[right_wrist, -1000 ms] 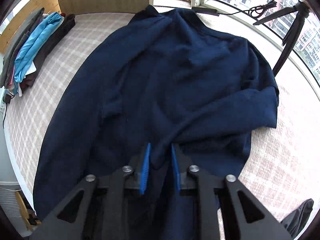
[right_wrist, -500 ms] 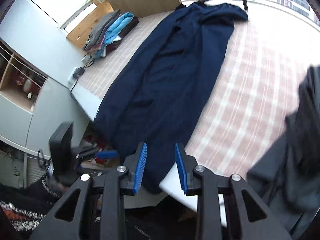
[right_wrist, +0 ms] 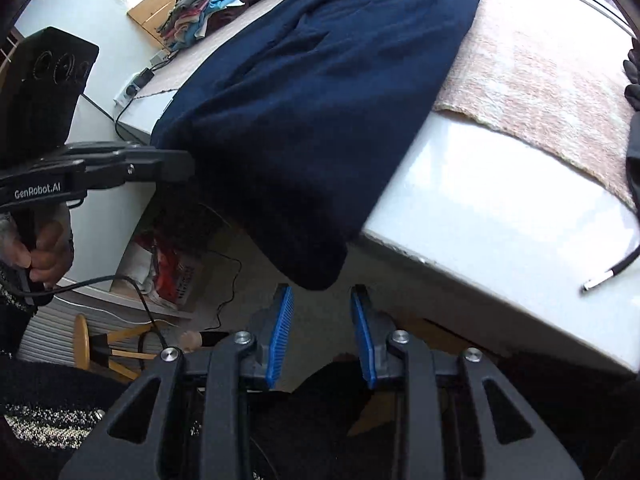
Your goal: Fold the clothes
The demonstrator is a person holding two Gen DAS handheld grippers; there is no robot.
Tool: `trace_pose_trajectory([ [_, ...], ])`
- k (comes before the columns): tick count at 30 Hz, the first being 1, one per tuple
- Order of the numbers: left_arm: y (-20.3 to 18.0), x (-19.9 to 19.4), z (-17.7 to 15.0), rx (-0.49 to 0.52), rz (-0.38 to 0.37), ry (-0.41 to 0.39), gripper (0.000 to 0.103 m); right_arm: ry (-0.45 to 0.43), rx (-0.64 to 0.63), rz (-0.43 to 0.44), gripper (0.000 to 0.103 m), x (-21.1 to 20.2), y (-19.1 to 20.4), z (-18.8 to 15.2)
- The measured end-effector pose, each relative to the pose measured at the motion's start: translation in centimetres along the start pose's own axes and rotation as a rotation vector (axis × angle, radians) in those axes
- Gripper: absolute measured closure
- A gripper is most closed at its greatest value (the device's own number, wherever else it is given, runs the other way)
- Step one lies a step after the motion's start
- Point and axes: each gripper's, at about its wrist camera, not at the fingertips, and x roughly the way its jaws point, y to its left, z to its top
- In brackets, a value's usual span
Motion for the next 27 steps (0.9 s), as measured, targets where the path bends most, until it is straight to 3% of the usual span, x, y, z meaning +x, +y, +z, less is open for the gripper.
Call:
trace_pose_trajectory([
  [2, 0.0, 0.2, -0.2, 0.003, -0.007, 0.014, 0.098, -0.013, -0.002, 0.023, 0.064, -0.2, -0.3, 0.2],
  [6, 0.3, 0.2, -0.2, -0.008, -0.021, 0.021, 0.098, -0.033, 0.032, 0.113, 0.064, -0.5, -1.0, 0.9],
  [7, 0.3, 0.0, -0.3, -0.012, -0.033, 0.021, 0.098, -0.033, 0.041, 0.138, 0.067, -0.7, -1.1, 1.0],
  [8, 0.3, -0.3, -0.3, -0.016, -0.043, 0.02, 0.098, -0.035, 0.049, 0.158, 0.088, -1.0, -1.2, 1.0],
  [9, -0.1, -0.9, -0.3, -0.008, -0.048, 0.012, 0.099, -0.036, 0.057, 0.177, 0.098, -1.2, -1.2, 1.0],
  [14, -0.7, -2.5, -1.1, 0.025, -0.059, -0.024, 0.096, -0.07, 0.063, 0.272, 0.098, -5.5, -0.8, 1.1],
  [15, -0.2, -1.6, -1.4, 0.023, -0.016, -0.005, 0.091, -0.064, 0.057, 0.244, 0.098, -5.6, -0.8, 1.2],
  [18, 1.6, 0.7, -2.1, 0.004, 0.084, 0.101, 0.093, 0.034, 0.067, 0.139, 0.093, -4.3, -1.3, 1.5],
  [19, 2.0, 0.2, -2.2, -0.004, 0.082, 0.098, 0.093, 0.107, 0.089, 0.133, 0.09, -3.6, -1.6, 1.5],
  [21, 2.2, -1.5, -2.1, -0.004, 0.08, 0.081, 0.09, 0.159, 0.101, 0.121, 0.087, -4.1, -1.8, 1.2],
  [23, 2.2, -3.7, -1.7, 0.009, 0.078, 0.052, 0.089, 0.131, 0.109, 0.137, 0.087, -6.5, -2.0, 1.4],
  [27, 1.0, -9.0, 2.9, 0.092, 0.056, -0.023, 0.08, -0.044, 0.105, 0.119, 0.087, -15.2, -3.2, 5.1],
])
